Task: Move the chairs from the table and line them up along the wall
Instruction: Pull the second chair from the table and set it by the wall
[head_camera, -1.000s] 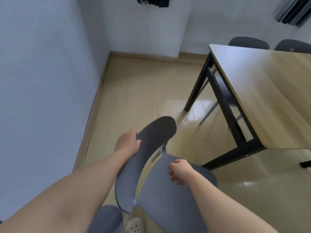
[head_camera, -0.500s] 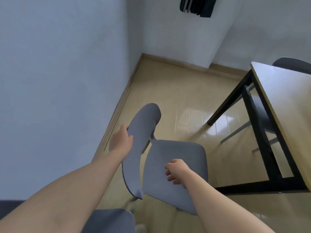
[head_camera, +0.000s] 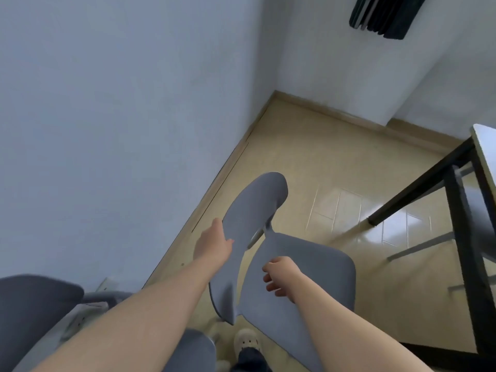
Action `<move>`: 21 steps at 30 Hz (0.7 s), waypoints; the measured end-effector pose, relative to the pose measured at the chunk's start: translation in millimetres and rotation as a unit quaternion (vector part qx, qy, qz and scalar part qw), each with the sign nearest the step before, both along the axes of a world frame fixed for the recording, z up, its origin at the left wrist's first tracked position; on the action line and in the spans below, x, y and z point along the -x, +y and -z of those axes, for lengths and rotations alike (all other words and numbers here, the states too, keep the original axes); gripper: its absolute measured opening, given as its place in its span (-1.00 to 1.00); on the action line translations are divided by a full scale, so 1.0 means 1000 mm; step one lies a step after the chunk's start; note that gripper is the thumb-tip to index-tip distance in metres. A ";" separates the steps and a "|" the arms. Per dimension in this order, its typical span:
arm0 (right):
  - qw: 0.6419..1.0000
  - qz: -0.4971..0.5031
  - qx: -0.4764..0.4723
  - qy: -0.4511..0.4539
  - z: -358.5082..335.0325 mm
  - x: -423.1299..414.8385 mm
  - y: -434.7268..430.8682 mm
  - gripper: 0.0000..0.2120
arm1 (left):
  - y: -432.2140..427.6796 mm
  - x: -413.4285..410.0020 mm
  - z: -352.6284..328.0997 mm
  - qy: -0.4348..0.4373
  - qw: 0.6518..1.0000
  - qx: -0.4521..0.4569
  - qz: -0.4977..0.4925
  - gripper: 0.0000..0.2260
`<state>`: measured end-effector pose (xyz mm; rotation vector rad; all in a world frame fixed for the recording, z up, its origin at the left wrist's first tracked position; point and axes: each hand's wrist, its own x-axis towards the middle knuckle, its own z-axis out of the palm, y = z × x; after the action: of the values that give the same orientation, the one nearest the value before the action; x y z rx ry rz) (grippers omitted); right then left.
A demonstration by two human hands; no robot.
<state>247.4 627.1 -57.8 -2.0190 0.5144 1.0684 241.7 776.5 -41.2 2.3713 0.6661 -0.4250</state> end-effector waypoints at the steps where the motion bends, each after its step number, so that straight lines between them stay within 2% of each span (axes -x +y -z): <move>1: 1.000 -0.013 -0.001 -0.004 0.002 -0.007 0.000 -0.87 | 0.000 -0.002 -0.002 0.001 1.000 0.000 -0.004 -0.88; 6: 0.997 -0.072 -0.007 -0.004 0.007 -0.033 0.007 -0.80 | 0.001 -0.012 -0.003 -0.003 0.999 -0.002 -0.032 -0.89; 12: 0.993 -0.122 0.005 -0.003 0.012 -0.045 0.027 -0.84 | 0.030 -0.023 -0.005 -0.011 0.998 -0.032 -0.049 -0.88; 21: 0.989 -0.148 -0.013 -0.012 0.003 -0.032 0.079 -0.83 | 0.099 0.002 -0.002 -0.009 0.994 -0.074 -0.085 -0.84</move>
<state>279.5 705.9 -61.0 -2.1265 0.1895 1.2174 239.4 875.2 -38.7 2.4273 0.9111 -0.2888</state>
